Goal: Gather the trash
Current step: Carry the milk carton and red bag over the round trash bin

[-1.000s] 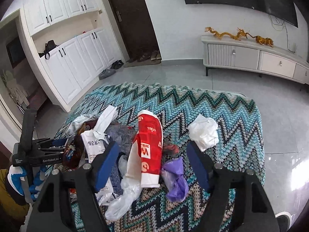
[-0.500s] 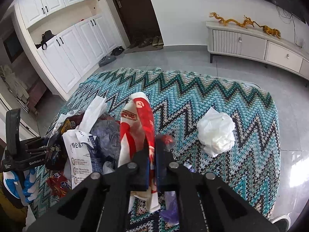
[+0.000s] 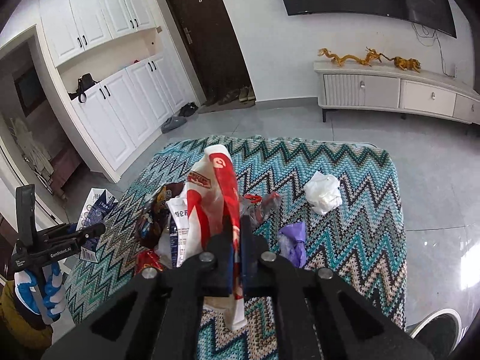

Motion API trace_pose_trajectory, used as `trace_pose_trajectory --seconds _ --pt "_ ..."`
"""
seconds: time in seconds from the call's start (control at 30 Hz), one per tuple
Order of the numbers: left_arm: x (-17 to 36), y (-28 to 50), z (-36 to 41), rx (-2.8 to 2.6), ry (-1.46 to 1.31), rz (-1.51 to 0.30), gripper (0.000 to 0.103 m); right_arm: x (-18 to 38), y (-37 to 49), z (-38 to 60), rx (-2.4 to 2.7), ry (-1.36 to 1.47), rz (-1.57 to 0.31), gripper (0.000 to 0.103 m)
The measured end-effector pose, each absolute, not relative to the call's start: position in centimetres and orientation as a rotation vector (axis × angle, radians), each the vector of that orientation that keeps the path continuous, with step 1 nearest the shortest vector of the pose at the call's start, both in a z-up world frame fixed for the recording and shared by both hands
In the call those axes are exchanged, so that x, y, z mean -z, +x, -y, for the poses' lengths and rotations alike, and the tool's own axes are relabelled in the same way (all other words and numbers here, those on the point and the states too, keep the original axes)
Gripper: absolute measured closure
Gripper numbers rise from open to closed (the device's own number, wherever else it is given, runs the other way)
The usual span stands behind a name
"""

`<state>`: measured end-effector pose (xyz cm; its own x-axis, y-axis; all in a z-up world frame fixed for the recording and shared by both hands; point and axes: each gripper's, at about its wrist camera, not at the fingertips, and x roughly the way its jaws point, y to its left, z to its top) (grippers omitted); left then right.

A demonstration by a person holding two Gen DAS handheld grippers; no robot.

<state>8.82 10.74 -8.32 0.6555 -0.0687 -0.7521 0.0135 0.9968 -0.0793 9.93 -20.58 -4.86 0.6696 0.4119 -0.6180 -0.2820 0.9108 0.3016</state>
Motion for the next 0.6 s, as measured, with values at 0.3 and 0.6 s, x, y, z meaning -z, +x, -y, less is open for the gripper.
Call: trace_pose_trajectory --seconds 0.3,0.6 --pt "3.6 4.1 -8.5 0.154 -0.044 -0.759 0.063 1.9 3.2 26.2 -0.305 0.229 -0.646 0.100" --pt "0.8 2.8 4.2 0.382 0.112 -0.745 0.063 2.8 -4.5 39.1 -0.051 0.316 -0.597 0.100"
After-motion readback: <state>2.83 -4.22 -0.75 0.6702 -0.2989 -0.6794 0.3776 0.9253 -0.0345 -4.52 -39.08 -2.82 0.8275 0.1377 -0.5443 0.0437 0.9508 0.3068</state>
